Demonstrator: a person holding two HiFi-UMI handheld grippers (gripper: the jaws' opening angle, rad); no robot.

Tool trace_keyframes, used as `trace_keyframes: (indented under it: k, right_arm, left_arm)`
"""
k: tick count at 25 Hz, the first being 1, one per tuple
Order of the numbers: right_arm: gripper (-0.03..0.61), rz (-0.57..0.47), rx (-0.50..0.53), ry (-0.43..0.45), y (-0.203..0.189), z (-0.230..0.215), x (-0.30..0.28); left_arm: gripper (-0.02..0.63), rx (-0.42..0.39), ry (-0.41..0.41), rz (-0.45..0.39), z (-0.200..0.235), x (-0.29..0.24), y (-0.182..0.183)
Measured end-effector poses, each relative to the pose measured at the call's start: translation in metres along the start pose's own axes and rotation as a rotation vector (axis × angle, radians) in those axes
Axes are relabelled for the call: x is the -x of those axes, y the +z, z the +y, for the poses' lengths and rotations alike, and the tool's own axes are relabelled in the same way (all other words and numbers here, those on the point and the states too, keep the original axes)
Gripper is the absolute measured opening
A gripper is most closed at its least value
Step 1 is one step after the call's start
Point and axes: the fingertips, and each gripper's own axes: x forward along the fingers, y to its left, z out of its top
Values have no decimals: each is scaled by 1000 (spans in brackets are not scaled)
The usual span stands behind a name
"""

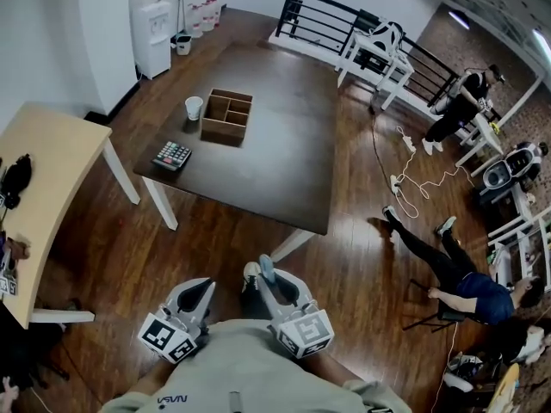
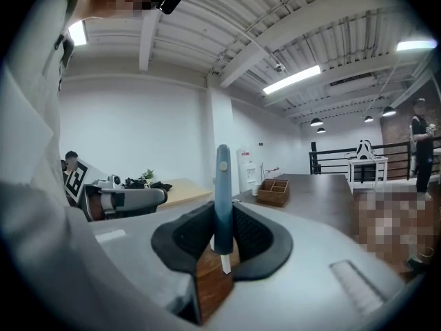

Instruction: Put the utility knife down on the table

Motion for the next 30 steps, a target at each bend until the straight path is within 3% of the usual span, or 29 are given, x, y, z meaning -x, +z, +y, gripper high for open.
trace_keyframes:
  k: [7,14,18,23,27,30]
  right_arm:
    - [74,-37,-25,-41,3,-67,-63]
    - [74,-5,-41,-32,7,-158,-134]
    - [74,70,-31,-15,-5,-216,-173]
    - [74,179,-31,-30,-34,-281,-216]
    - [74,296,-9,-34,-77,-309,-238]
    - [74,443,14,-27,-122,-321,-243]
  left_arm:
    - [2,-53,53,23,61,-52,11]
    - [2,-43,58,70,117,-165,20]
    - [2,-35,42,117,143,-231,17]
    - [2,-31,27,246,178,-296,-18]
    - [2,16,48,340,199,-323,-50]
    - [2,42,32,398,200,-334,-66]
